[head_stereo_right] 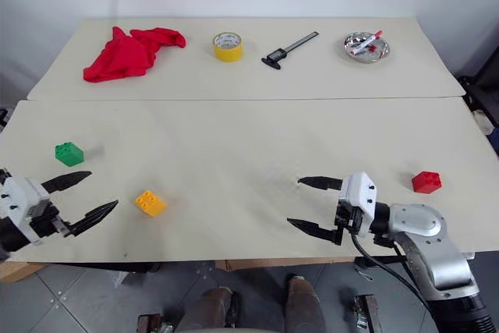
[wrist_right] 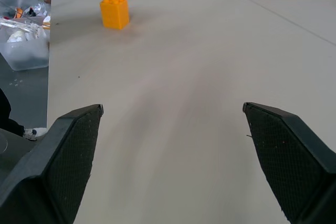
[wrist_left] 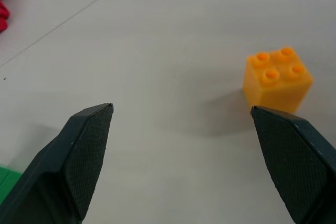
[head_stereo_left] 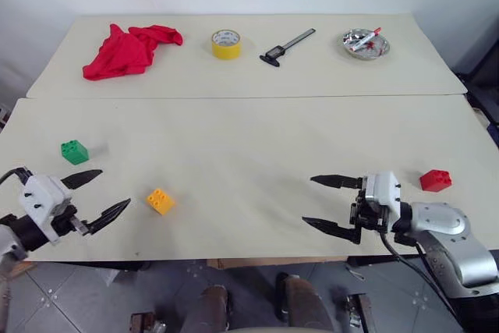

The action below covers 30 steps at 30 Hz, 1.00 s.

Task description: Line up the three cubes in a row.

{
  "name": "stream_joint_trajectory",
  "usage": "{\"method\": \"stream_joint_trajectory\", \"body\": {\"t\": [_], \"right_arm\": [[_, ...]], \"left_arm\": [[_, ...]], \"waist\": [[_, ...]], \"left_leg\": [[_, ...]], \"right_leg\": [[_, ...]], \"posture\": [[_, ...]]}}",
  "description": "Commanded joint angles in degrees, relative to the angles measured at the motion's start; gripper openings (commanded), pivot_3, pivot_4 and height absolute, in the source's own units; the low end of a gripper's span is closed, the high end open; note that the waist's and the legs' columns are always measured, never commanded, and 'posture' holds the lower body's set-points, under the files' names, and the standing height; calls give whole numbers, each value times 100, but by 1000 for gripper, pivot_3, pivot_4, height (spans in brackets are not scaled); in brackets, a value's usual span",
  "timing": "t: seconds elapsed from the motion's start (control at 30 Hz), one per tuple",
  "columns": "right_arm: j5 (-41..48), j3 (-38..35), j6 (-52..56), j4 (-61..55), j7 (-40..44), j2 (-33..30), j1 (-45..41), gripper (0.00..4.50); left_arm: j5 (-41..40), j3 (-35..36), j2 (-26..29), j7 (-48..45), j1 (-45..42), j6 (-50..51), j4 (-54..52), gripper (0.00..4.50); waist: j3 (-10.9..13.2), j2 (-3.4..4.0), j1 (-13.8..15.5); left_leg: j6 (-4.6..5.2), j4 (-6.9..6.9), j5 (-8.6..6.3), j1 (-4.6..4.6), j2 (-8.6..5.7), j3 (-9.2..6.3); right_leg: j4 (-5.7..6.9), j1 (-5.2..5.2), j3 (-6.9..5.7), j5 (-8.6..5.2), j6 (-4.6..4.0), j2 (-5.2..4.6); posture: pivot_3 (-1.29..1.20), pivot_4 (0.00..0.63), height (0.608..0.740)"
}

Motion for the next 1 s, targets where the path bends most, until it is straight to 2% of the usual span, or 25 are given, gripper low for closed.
{"method": "stream_joint_trajectory", "body": {"t": [0.03, 0.17, 0.2, 0.37, 0.43, 0.5, 0.6, 0.7, 0.77, 0.83, 1.0], "right_arm": [[20, -68, -68, -54, 48, 20, -89, 4500], [56, -200, -62, -48, -203, 186, -159, 4500], [127, -283, -4, -95, -343, 256, -144, 4500], [367, -1209, 218, -473, -1445, 627, 331, 4500], [235, -2022, 125, -770, -1998, 805, 1043, 4500], [129, -2774, -11, -1168, -2483, 1093, 1770, 4500], [300, -3803, -180, -1626, -2892, 1714, 2942, 4500], [359, -4427, -461, -1526, -2989, 2208, 3749, 4500], [449, -4555, -407, -1389, -2960, 2392, 4171, 4500], [168, -4392, -421, -1316, -2896, 2337, 4368, 4500], [376, -4323, 148, -1445, -3270, 1879, 3967, 4500]], "left_arm": [[-107, 122, 92, -305, -104, -123, 198, 4465], [-933, 253, 50, -426, -125, 903, -334, 4465], [-1118, 235, -47, -186, -280, 1132, -576, 4465], [-1002, -826, -429, 300, -947, 1487, -1933, 4465], [-642, -1751, -603, 179, -1602, 1420, -2108, 4465], [-483, -2381, -797, -13, -2192, 1459, -1986, 4465], [-372, -3011, -905, -468, -2785, 1590, -1618, 4465], [-266, -3364, -917, -885, -3091, 1595, -1278, 4465], [-307, -3446, -1008, -1117, -3219, 1530, -1049, 4465], [-243, -3489, -1131, -1176, -3364, 1476, -780, 4465], [-97, -3511, -1248, -1281, -3482, 1344, -524, 4465]], "waist": [[0, 0, -1], [0, 0, -1], [0, 0, -2], [-1, 0, 136], [-6, 12, 229], [-8, 16, 345], [-13, 24, 277], [-17, 29, 146], [-16, 29, 71], [-14, 25, -29], [-14, 26, -75]], "left_leg": [[-1, 0, -1, -1, 1, 0], [6, 0, -10, -7, 2, 0], [8, 1, -12, -9, 1, 0], [12, 12, -15, -21, -10, -13], [12, 11, -15, -23, -15, -16], [14, 12, -13, -28, -25, -27], [19, 12, -12, -30, -33, -1], [20, 5, -14, -15, -22, 28], [20, 1, -16, 3, -5, 58], [19, 1, -17, 21, 12, 74], [48, 2, -33, 69, 23, 124]], "right_leg": [[0, -1, 1, 0, 0, 0], [10, -4, 3, 0, 0, 0], [14, -5, 3, 0, 0, 0], [15, -3, 4, 1, 2, -7], [14, -4, -1, 1, 2, -5], [20, -6, -16, 1, 2, 13], [31, -18, -25, 1, 4, 24], [30, -14, -5, 1, 7, 40], [31, -9, 21, 3, 12, 56], [29, 1, 42, 5, 16, 72], [52, 2, 101, 6, 17, 74]], "posture": [[0, 150, 740], [0, 150, 740], [0, 150, 740], [0, 150, 740], [0, 150, 740], [0, 150, 740], [0, 150, 740], [0, 150, 740], [0, 150, 740], [0, 150, 740], [0, 150, 740]]}}
